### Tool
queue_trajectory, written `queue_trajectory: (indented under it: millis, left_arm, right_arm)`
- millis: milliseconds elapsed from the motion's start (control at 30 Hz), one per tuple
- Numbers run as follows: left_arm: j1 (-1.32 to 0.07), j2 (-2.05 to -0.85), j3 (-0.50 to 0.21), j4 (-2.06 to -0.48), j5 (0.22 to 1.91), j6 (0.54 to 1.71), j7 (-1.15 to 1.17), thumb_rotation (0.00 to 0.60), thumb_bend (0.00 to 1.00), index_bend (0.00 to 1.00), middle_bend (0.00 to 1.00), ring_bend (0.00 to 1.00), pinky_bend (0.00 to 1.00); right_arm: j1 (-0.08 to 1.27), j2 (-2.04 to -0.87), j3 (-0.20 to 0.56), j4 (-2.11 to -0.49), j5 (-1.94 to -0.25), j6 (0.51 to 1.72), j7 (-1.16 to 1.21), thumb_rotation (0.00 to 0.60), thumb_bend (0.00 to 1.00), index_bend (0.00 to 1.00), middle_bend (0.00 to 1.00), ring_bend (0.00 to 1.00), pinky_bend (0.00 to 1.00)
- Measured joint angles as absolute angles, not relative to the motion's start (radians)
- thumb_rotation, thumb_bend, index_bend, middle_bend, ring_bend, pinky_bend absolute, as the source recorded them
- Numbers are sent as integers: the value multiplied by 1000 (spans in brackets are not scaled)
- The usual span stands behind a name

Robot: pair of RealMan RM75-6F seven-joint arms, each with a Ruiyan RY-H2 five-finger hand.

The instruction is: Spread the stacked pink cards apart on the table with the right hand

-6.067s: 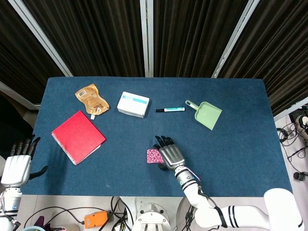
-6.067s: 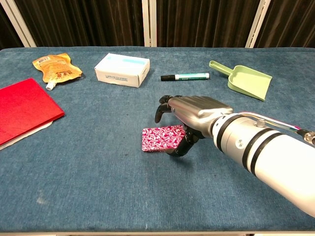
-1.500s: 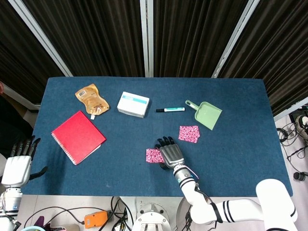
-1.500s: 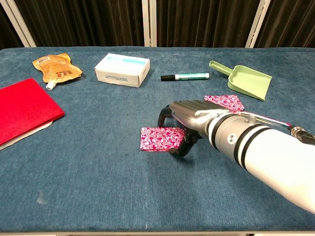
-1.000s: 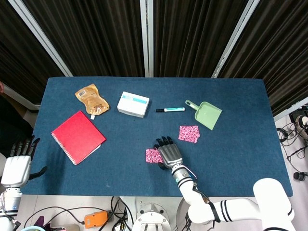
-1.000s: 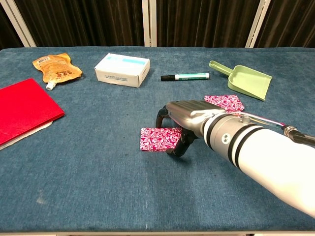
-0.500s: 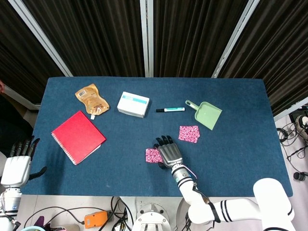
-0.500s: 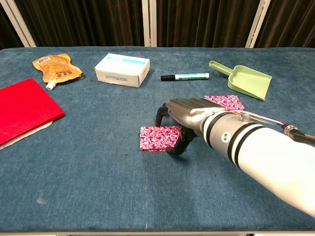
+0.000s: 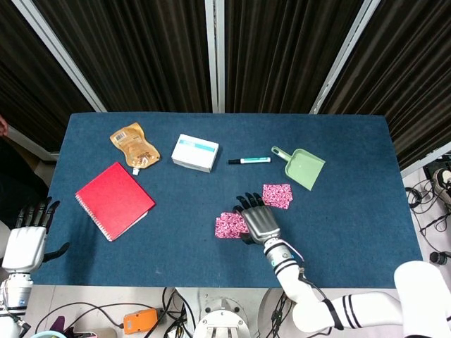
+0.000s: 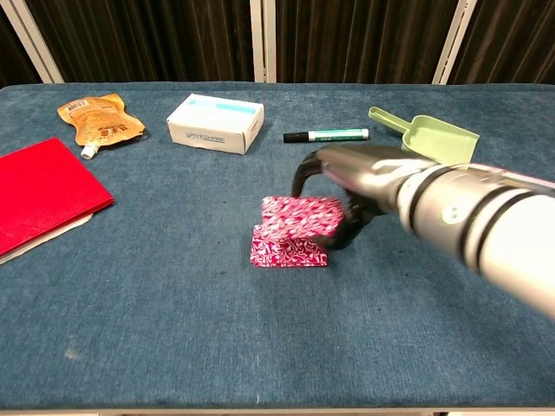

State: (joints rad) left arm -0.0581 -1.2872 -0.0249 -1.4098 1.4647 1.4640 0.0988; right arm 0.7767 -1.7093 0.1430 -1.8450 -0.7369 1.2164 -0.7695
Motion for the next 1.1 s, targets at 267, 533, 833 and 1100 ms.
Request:
queue_trajectory:
  millis: [267,533,833,1100]
  left_arm:
    - [-67,-1287,-26,-1433,1475,1464,123,600,126,74,0,0,0]
    - [-77,-1284,-26,-1469,1482,1461,158,600,126,74,0,0,0]
    - [-77,-1275,-26,-1493,1480,1466,179,600,126,74,0,0,0]
    - [-75,-1275,-22,-1491,1478,1466,178,600,127,74,0,0,0]
  right_arm:
    - [666,-1469,39,-1930,-871,1218,-618,600,477,454,156,0,6]
    - [568,-1384,-75,-1866,-1029,1157,-437,600,477,446,156,0,0]
    - [533,-1437,-91,-1763,-1094,1113,-419,600,477,282,155,0,0]
    - [506,-1412,-101,-1791,-1124,1126,-438,600,433,170,144,0,0]
